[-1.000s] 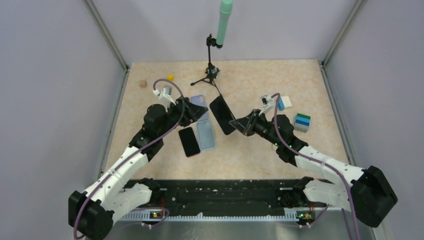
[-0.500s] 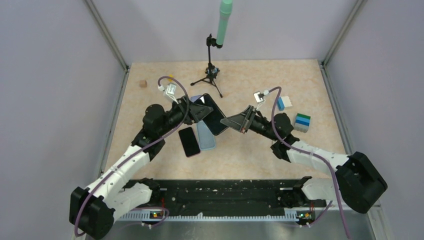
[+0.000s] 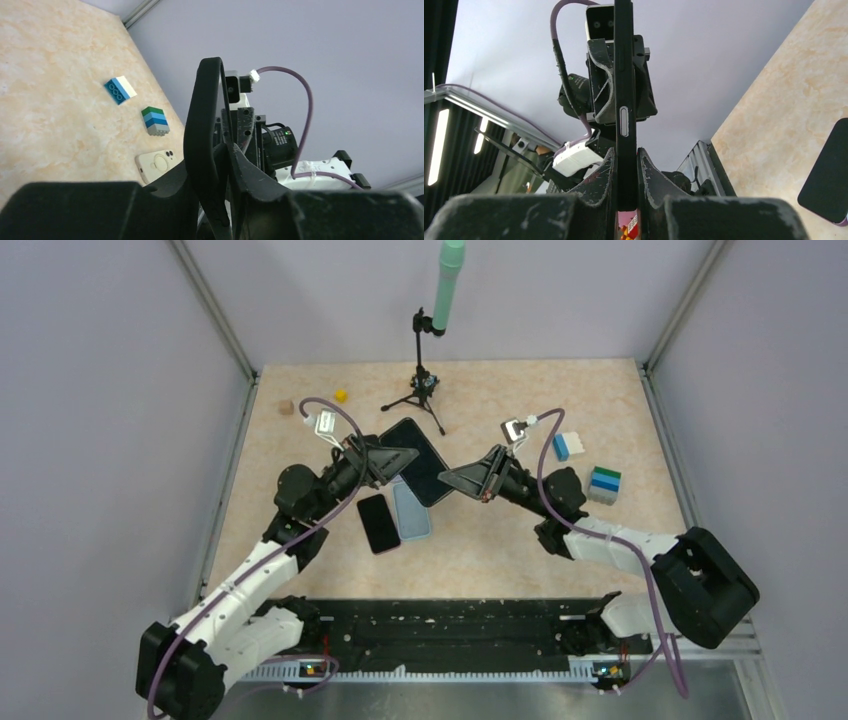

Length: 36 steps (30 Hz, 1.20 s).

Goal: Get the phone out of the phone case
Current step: Remove the phone case from the phone.

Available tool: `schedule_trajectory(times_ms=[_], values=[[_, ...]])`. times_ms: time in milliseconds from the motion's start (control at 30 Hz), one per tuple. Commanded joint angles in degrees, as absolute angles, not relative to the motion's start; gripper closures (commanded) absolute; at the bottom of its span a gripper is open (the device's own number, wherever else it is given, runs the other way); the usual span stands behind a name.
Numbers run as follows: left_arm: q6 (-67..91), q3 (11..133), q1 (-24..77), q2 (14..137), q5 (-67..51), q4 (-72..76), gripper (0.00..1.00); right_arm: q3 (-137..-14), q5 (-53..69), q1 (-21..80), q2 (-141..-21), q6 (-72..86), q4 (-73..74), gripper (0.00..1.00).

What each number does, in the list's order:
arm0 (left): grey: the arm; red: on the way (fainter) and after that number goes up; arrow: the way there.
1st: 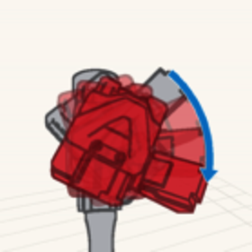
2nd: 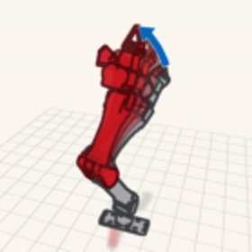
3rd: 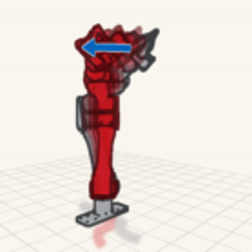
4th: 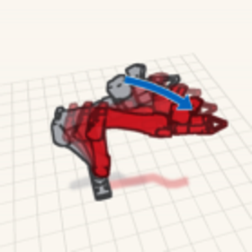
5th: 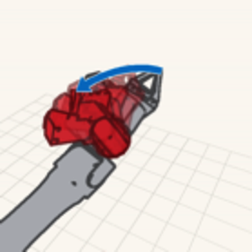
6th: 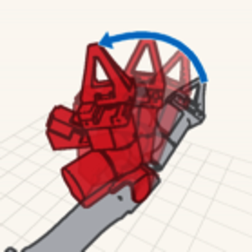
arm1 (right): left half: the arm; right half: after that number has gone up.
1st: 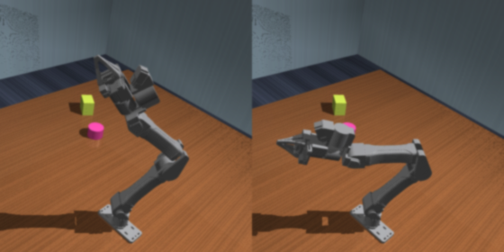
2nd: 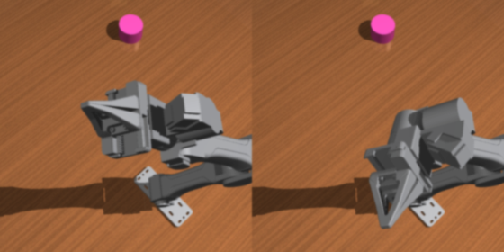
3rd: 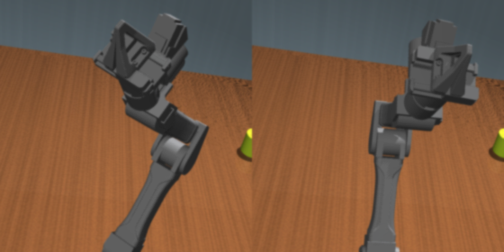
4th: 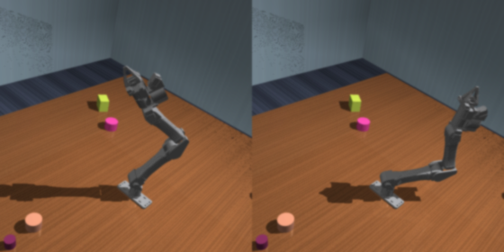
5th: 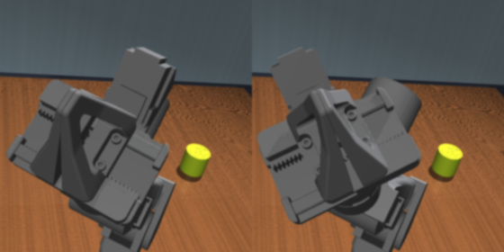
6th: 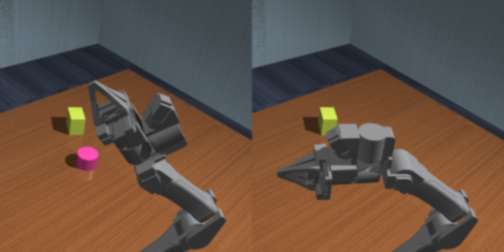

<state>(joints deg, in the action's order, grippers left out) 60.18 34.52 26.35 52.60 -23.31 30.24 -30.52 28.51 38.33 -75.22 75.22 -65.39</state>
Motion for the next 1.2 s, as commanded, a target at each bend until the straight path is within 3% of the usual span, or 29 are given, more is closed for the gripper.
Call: schedule_trajectory(times_ms=[0,100,133,333,400,467,633,933,1167], values=[[63.1,33.0,26.4,50.5,-20.7,39.4,0.78,-33.4,27.9,37.8,-75.7,77.5,-72.0,1.0],[63.5,33.2,26.4,50.4,-20.6,40.5,1.0,-33.6,28.1,37.8,-75.8,78.0,-72.2,1.0],[63.3,33.5,26.4,50.4,-20.8,40.3,1.0,-33.7,28.4,37.8,-75.8,77.8,-72.1,1.0],[61.4,35.1,26.4,49.9,-20.9,36.2,1.0,-32.9,29.1,37.8,-74.8,73.3,-69.9,0.52],[61.2,35.5,26.5,49.8,-20.7,35.0,1.0,-32.8,29.4,37.8,-74.0,70.6,-67.8,0.39],[61.2,36.1,26.4,50.0,-20.8,34.2,1.0,-32.8,30.0,37.8,-73.4,68.2,-64.8,0.34],[61.8,37.1,26.4,50.7,-21.6,33.8,1.0,-32.9,33.4,37.8,-72.9,64.1,-62.2,0.32],[63.1,37.6,26.4,51.3,-22.0,33.8,1.0,-33.0,36.8,38.3,-73.0,58.7,-58.4,0.48],[63.5,37.7,26.4,51.6,-22.1,33.8,1.0,-35.8,35.3,42.0,-73.1,51.8,-52.1,0.54]])
